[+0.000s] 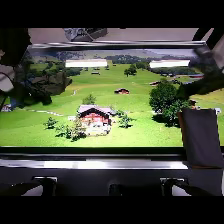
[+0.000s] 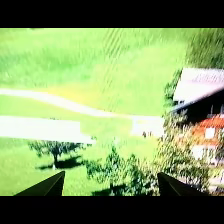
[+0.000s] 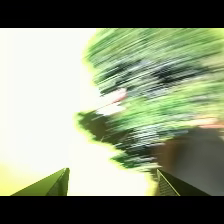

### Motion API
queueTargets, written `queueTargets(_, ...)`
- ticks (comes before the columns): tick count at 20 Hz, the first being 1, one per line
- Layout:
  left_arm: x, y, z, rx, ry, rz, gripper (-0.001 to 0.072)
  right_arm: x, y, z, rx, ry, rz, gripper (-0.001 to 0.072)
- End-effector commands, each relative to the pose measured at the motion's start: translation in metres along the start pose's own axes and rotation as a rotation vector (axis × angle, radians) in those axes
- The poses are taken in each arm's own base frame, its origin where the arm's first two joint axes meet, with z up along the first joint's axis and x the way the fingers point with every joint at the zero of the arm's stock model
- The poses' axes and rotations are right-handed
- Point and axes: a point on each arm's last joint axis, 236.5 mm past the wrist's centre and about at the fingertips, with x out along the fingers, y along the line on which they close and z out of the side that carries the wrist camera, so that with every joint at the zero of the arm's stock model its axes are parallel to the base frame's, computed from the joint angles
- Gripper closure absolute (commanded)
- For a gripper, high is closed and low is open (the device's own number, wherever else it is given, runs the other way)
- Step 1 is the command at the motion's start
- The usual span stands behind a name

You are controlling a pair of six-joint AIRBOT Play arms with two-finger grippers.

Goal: Fold the shirts.

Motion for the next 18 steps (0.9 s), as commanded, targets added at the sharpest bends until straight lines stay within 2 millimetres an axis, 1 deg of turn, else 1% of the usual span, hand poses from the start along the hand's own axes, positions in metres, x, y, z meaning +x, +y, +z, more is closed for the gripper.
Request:
queueTargets(1,0.0389,0.0012,-0.0642,-0.042,0.107,0.003,-0.0009,0.0559,0.0678,-0.0345,-0.106,0.229,0.163,0.0081)
queueTargets(3,0.0380,0.0017,-0.0685,-0.044,0.087,0.002,-0.0009,0.0597,0.0632,-0.0295,-0.098,0.214,0.122,0.0081)
queueTargets(6,0.0377,0.0023,-0.0684,-0.005,0.085,0.002,-0.0010,0.0589,0.0588,-0.0337,-0.100,0.231,0.107,0.0081)
queueTargets(18,0.0378,0.0023,-0.0685,-0.006,0.086,0.003,-0.0010,0.0592,0.0582,-0.0328,-0.100,0.227,0.105,0.0081)
